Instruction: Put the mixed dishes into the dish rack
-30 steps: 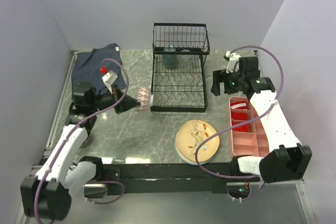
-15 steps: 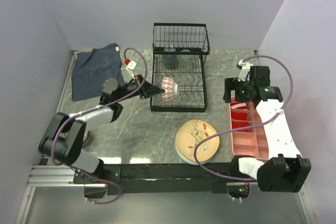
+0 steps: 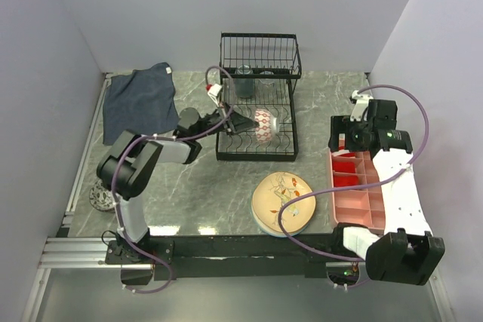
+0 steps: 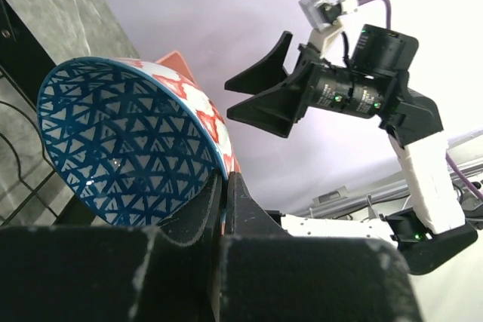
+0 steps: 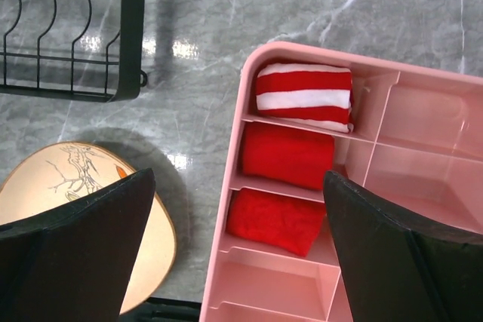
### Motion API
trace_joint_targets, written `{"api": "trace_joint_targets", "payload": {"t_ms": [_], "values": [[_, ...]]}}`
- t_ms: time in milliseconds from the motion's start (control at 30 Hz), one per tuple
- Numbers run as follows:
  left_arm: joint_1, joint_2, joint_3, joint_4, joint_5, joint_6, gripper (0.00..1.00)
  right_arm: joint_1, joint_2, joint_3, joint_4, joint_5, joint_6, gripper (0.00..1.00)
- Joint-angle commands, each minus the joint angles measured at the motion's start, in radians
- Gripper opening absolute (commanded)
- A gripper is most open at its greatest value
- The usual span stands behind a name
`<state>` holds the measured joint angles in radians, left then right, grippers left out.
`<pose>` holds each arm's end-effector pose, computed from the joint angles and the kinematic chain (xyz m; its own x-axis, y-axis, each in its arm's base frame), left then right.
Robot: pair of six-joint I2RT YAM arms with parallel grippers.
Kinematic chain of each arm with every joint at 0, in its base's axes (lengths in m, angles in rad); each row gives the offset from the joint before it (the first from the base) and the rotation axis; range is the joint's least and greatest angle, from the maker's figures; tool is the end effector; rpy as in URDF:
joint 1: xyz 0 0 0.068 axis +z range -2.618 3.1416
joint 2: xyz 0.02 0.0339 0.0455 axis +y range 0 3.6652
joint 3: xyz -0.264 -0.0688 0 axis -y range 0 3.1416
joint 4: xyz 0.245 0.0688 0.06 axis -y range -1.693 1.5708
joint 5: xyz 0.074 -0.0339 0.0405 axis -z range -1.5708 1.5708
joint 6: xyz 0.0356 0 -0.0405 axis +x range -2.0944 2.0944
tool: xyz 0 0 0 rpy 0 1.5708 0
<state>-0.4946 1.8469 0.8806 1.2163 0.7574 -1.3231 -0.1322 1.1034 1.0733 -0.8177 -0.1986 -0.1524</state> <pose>0.3205 -0.2006 0.2247 -0.8490 -0.3425 -0.4023 0.4393 -0.0345 -0.8977 0.2188 -0.0220 0.3201 -0.7346 -0.0524 -0.6764 -0.1130 0.9925 0.0458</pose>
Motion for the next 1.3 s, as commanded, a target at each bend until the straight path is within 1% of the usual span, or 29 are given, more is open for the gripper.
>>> {"api": "trace_joint_targets", "payload": {"t_ms": [0,267,433,633,767,1000,1200,1267], "values": [[-0.047,0.05,0.073,0.213,-0.047,-0.047,0.01,-0.02,-0.03,-0.01,-0.003,0.007,-0.015,1.0],[-0.099,0.173,0.147,0.216,-0.082,-0.041,0.01,-0.035,-0.039,-0.016,-0.006,0.001,-0.016,1.0],[-0.133,0.25,0.213,0.204,-0.135,-0.041,0.01,-0.046,-0.056,-0.027,-0.027,-0.001,-0.021,1.0],[-0.162,0.34,0.282,0.216,-0.165,-0.068,0.01,-0.06,-0.065,-0.029,-0.05,-0.004,-0.027,1.0],[-0.165,0.367,0.296,0.21,-0.203,-0.054,0.01,-0.072,-0.062,-0.024,-0.061,-0.005,-0.03,1.0],[-0.165,0.371,0.294,0.144,-0.247,-0.036,0.01,-0.079,-0.043,-0.013,-0.055,-0.012,-0.03,1.0],[-0.165,0.377,0.339,0.02,-0.233,0.005,0.01,-0.083,-0.045,-0.015,-0.052,-0.016,-0.029,1.0],[-0.165,0.371,0.333,-0.008,-0.228,0.027,0.01,-0.084,-0.051,-0.019,-0.054,-0.018,-0.029,1.0]]}}
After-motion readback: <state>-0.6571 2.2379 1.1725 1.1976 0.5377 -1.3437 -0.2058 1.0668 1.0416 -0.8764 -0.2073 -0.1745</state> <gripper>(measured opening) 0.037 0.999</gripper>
